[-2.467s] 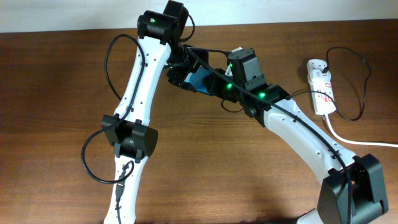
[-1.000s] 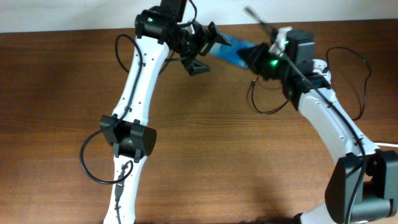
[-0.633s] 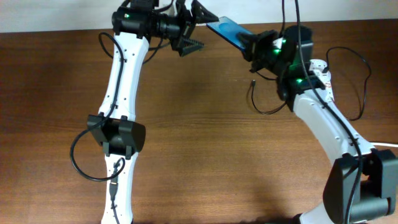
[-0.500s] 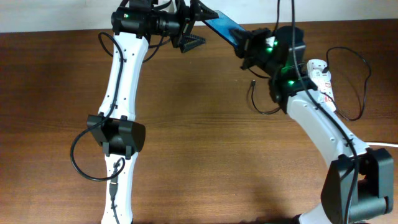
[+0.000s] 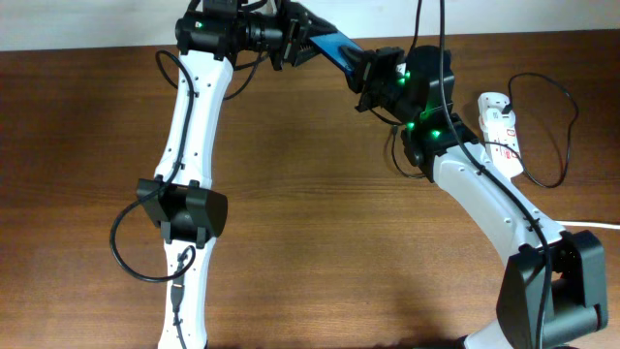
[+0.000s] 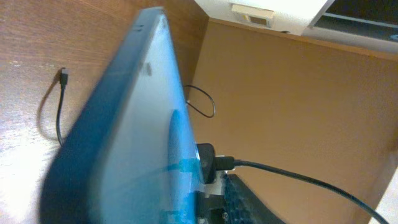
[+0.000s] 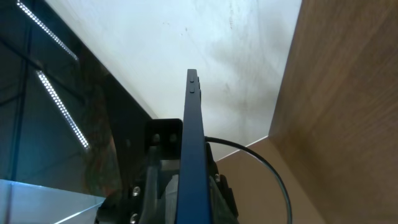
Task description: Plug charger to phone and switch on socket
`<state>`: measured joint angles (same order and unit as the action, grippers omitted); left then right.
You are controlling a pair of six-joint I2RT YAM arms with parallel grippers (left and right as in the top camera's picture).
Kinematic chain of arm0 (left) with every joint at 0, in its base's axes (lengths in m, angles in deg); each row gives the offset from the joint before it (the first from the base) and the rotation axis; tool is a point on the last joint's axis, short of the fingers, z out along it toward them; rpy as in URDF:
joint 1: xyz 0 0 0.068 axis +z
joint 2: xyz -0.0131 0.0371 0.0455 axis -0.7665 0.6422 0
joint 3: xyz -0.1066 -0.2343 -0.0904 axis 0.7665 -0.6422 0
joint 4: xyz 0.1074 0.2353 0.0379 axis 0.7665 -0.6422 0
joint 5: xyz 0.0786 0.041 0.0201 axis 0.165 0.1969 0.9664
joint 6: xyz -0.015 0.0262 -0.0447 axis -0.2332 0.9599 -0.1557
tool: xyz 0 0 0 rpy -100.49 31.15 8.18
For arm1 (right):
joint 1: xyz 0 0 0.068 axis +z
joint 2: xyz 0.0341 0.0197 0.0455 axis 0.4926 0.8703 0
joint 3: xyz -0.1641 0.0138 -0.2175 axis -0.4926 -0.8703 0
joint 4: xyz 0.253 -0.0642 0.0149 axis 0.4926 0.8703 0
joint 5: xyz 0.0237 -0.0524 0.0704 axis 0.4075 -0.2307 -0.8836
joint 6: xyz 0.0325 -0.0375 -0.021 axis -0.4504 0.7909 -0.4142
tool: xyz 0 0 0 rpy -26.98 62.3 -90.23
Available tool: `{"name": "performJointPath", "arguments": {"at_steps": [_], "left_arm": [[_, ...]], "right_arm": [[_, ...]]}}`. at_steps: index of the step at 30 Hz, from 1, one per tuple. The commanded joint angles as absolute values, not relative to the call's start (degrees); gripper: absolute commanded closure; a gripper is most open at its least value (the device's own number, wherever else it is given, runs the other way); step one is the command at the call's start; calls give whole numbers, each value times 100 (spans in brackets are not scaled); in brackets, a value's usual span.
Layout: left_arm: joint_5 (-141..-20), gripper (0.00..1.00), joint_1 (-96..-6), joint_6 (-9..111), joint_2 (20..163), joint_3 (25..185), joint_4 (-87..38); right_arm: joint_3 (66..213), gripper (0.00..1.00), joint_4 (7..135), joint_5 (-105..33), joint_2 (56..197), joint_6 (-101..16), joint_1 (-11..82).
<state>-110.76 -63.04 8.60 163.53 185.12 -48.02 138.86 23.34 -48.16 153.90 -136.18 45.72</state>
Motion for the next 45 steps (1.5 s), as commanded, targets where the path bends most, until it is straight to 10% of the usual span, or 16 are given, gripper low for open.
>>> {"name": "performJointPath", "arguments": {"at_steps": [1,8,13,24,31,45], "left_arm": [[-11139,74,-6304,657,16316,18612,-4778],[-11095,100,-6304,652,16316,18612,-4776],[-10921,100,-6304,655,16316,18612,-4794],[-10816,100,-6282,847,16316,18612,-4949],[-10774,100,-6089,1618,16316,18610,-5449],[-11318,100,-5694,4958,16370,18597,-6558]], "right_arm": [[13965,96,2308,-4742,15325,-13622,4639],[13965,96,2308,-4749,15325,-13620,4650],[13965,96,2308,-4762,15325,-13620,4648],[13965,48,2631,-4504,15325,-13013,4419],[13965,9,3154,-4607,15325,-11050,3638],[13965,14,6596,-5374,15325,-5439,2648]]}}
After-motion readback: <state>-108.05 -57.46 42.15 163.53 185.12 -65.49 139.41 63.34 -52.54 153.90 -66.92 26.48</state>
